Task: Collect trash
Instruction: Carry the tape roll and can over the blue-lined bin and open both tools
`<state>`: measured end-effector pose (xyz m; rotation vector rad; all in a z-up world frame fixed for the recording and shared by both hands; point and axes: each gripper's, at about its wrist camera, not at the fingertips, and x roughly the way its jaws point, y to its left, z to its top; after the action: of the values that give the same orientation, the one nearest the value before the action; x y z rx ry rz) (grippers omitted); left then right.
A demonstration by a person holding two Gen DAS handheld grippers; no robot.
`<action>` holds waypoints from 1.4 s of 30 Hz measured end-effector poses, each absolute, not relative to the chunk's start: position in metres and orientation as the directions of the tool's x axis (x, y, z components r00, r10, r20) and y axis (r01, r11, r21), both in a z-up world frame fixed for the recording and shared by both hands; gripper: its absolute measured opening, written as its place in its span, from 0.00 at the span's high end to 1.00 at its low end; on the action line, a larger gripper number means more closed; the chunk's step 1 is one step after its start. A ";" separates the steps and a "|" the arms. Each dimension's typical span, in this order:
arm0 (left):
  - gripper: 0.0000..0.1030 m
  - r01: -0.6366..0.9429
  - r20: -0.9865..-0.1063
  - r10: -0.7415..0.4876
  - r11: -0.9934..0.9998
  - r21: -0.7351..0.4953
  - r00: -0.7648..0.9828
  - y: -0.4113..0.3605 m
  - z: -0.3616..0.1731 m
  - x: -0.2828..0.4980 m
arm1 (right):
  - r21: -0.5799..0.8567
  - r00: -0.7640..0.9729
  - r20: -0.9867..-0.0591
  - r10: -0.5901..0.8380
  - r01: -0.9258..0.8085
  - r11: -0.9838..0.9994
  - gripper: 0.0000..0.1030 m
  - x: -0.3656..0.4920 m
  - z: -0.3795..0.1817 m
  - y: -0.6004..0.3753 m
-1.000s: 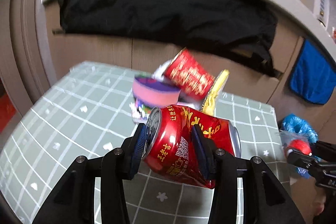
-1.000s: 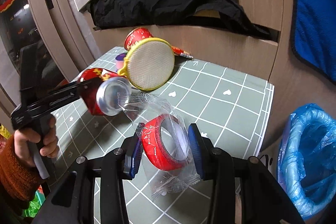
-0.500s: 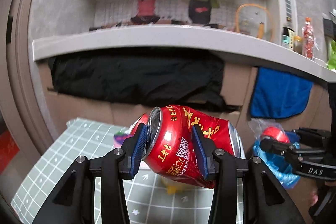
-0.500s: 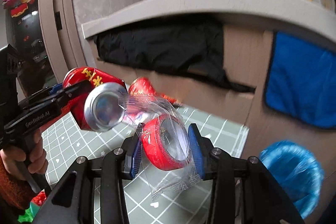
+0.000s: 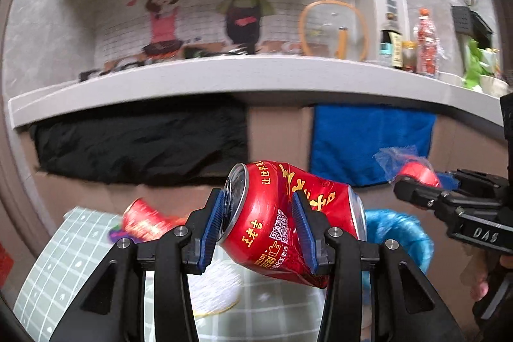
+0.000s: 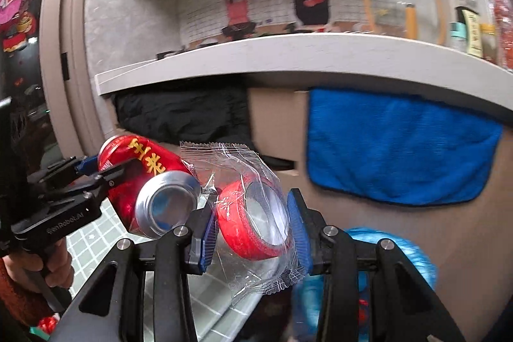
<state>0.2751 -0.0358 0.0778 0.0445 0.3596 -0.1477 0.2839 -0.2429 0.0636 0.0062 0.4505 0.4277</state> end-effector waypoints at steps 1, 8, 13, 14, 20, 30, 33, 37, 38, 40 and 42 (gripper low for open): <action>0.57 0.172 -0.345 -0.153 0.985 0.025 0.926 -0.049 0.081 0.278 | 0.094 0.824 -0.416 0.385 -0.382 0.919 0.63 0.283 0.064 -0.253; 0.57 0.281 -0.333 -0.251 0.959 0.043 0.909 -0.114 0.083 0.296 | 0.100 0.868 -0.410 0.281 -0.264 0.959 0.63 0.284 0.064 -0.317; 0.57 0.333 -0.340 -0.300 0.942 0.041 0.891 -0.145 0.077 0.310 | 0.114 0.879 -0.421 0.225 -0.195 0.974 0.63 0.284 0.059 -0.355; 0.57 0.339 -0.342 -0.307 0.940 0.038 0.888 -0.151 0.075 0.313 | 0.115 0.879 -0.425 0.217 -0.186 0.976 0.63 0.284 0.058 -0.360; 0.57 0.375 -0.388 -0.346 0.927 -0.002 0.854 -0.173 0.056 0.334 | 0.125 0.872 -0.451 0.191 -0.150 0.981 0.63 0.295 0.045 -0.382; 0.57 0.407 -0.523 -0.359 0.913 -0.025 0.773 -0.194 0.001 0.366 | 0.171 0.838 -0.509 0.197 -0.126 0.977 0.63 0.321 0.011 -0.395; 0.57 0.417 -0.554 -0.372 0.907 -0.048 0.745 -0.198 -0.014 0.375 | 0.194 0.824 -0.527 0.210 -0.125 0.973 0.63 0.330 -0.001 -0.399; 0.57 0.416 -0.590 -0.367 0.907 -0.058 0.719 -0.203 -0.033 0.384 | 0.235 0.796 -0.558 0.235 -0.120 0.964 0.63 0.343 -0.020 -0.403; 0.57 0.415 -0.597 -0.367 0.908 -0.061 0.714 -0.204 -0.036 0.387 | 0.242 0.790 -0.565 0.238 -0.118 0.963 0.63 0.345 -0.024 -0.404; 0.57 0.414 -0.613 -0.364 0.908 -0.066 0.701 -0.205 -0.043 0.392 | 0.257 0.777 -0.579 0.247 -0.114 0.960 0.63 0.350 -0.033 -0.404; 0.57 0.411 -0.622 -0.361 0.909 -0.069 0.695 -0.205 -0.048 0.396 | 0.261 0.767 -0.592 0.247 -0.107 0.959 0.63 0.354 -0.041 -0.404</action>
<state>0.3963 -0.2053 -0.0483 0.0768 0.6768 -0.4312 0.3543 -0.4043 -0.0412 0.2177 0.6698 0.1939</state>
